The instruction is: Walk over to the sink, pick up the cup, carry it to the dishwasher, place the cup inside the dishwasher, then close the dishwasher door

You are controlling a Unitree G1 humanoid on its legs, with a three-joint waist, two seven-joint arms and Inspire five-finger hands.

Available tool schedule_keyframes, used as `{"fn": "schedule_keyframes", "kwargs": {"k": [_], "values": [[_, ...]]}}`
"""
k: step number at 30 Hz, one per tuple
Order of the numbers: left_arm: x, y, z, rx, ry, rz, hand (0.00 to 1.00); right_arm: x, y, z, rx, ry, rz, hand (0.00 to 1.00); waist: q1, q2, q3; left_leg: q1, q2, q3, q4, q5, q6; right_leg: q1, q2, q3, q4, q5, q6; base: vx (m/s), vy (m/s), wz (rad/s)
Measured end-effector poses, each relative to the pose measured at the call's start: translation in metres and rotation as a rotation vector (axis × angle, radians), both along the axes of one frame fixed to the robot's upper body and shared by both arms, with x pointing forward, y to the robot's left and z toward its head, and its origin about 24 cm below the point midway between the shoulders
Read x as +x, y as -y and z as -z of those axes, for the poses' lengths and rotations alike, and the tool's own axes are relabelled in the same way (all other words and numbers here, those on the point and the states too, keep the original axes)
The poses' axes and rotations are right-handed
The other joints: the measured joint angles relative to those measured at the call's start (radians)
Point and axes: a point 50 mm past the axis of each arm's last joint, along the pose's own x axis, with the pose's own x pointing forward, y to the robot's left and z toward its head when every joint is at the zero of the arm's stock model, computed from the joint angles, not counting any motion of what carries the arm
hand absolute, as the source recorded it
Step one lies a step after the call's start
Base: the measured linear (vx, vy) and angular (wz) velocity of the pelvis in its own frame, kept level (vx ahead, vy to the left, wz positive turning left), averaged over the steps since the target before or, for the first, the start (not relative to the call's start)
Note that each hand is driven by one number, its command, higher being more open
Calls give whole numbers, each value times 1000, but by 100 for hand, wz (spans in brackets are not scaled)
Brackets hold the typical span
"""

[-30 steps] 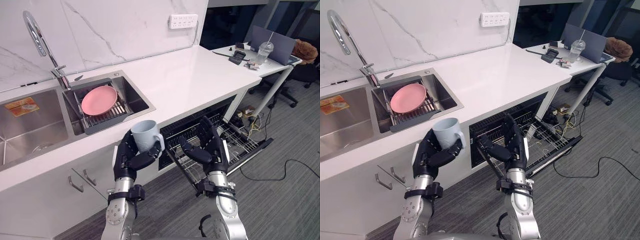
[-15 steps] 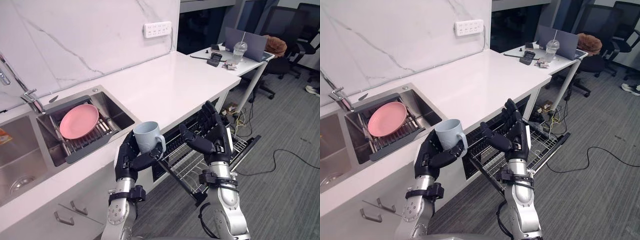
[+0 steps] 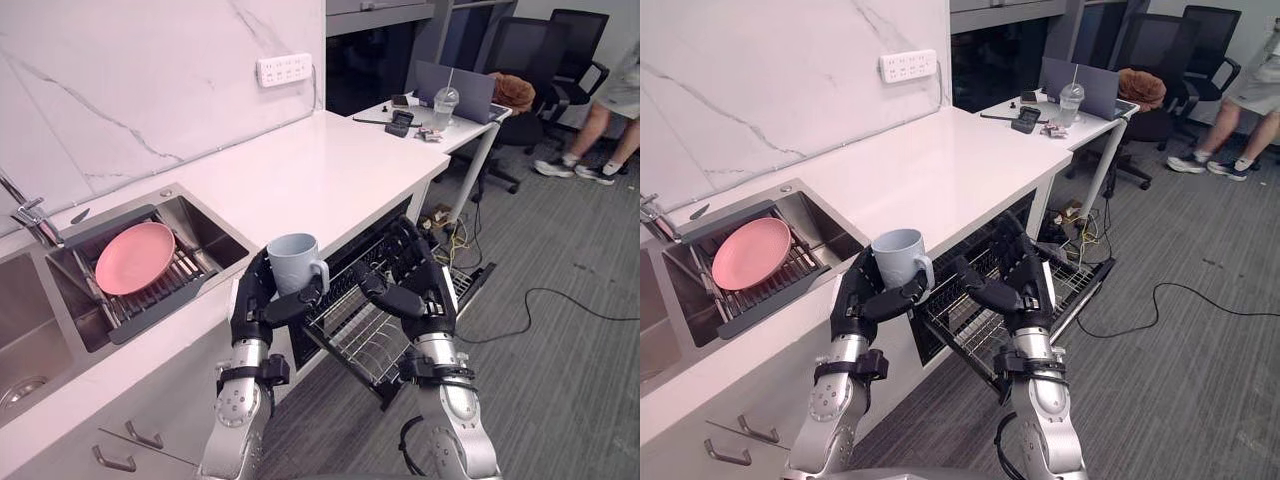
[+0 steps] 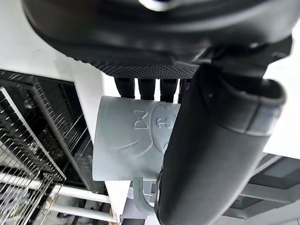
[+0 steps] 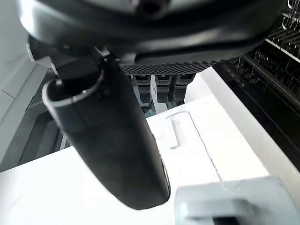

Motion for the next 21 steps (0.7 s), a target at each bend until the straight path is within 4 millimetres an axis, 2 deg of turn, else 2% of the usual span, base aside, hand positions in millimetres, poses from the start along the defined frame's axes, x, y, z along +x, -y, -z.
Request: {"fn": "schedule_keyframes", "kwargs": {"k": [7, 12, 21], "values": [[5, 1, 2, 8, -8, -1, 30, -2, -15, 0, -1, 9, -94, 90, -2, 0, 0, -11, -11, -1, 1, 6, 5, -5, -10, 2, -11, 9, 7, -10, 4, 0], [9, 2, -2, 10, 7, -5, 30, 4, -22, -4, 8, 28, -136, 90, -5, 0, 0, -16, -12, -6, 0, 8, 8, -8, -10, 0, -12, 10, 7, -3, -3, 1], [13, 17, -8, 28, 38, 61, 30, 8, -33, -7, -2, 41, -181, 90, -7, -2, -2, -18, -16, -11, -27, 24, 10, -18, -12, -5, -12, 10, 6, 0, -1, 0]]}}
